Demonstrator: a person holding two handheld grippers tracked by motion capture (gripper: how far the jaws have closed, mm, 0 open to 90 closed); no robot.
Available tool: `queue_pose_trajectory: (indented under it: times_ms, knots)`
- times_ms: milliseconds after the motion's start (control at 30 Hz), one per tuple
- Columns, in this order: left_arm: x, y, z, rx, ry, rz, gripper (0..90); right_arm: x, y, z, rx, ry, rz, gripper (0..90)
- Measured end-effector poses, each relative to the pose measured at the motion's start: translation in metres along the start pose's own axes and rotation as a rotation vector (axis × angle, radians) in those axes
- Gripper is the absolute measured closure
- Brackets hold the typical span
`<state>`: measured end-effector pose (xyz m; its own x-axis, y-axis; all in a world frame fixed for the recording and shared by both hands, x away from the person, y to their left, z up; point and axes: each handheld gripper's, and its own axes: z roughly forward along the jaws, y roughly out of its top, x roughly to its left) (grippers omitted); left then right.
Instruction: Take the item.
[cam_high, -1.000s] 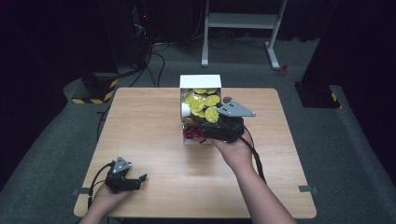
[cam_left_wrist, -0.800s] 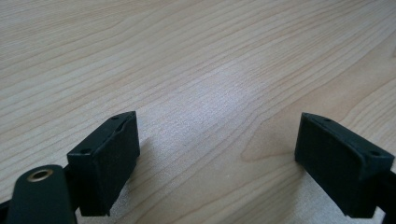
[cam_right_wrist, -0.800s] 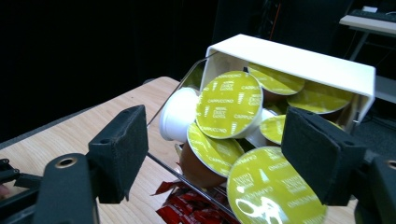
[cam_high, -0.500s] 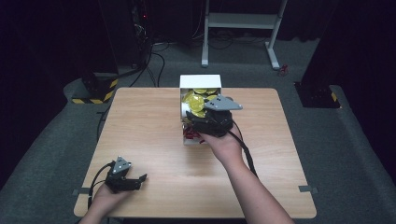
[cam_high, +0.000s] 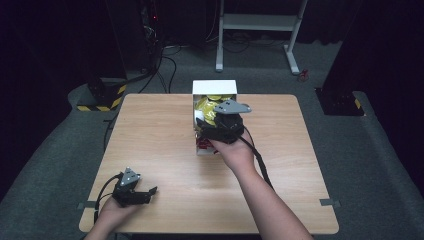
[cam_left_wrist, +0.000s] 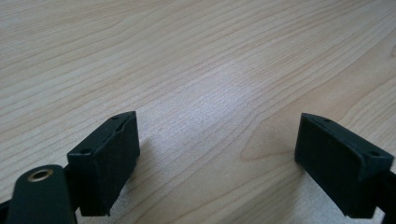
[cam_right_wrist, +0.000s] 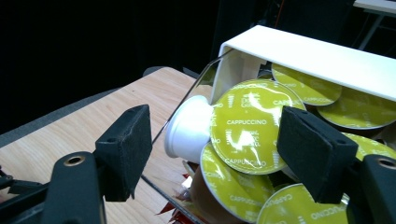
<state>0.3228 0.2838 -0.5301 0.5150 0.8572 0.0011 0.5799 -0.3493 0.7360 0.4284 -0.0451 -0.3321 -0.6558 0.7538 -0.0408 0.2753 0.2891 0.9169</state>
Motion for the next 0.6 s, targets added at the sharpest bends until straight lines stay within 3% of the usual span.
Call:
queue_pose_trajectory:
  times_ms: [600]
  knots:
    - [0.0, 0.0, -0.001, 0.002, 0.0, 0.003, 14.5, -0.013, -0.001, 0.0, 0.023, -0.048, 0.006, 26.6]
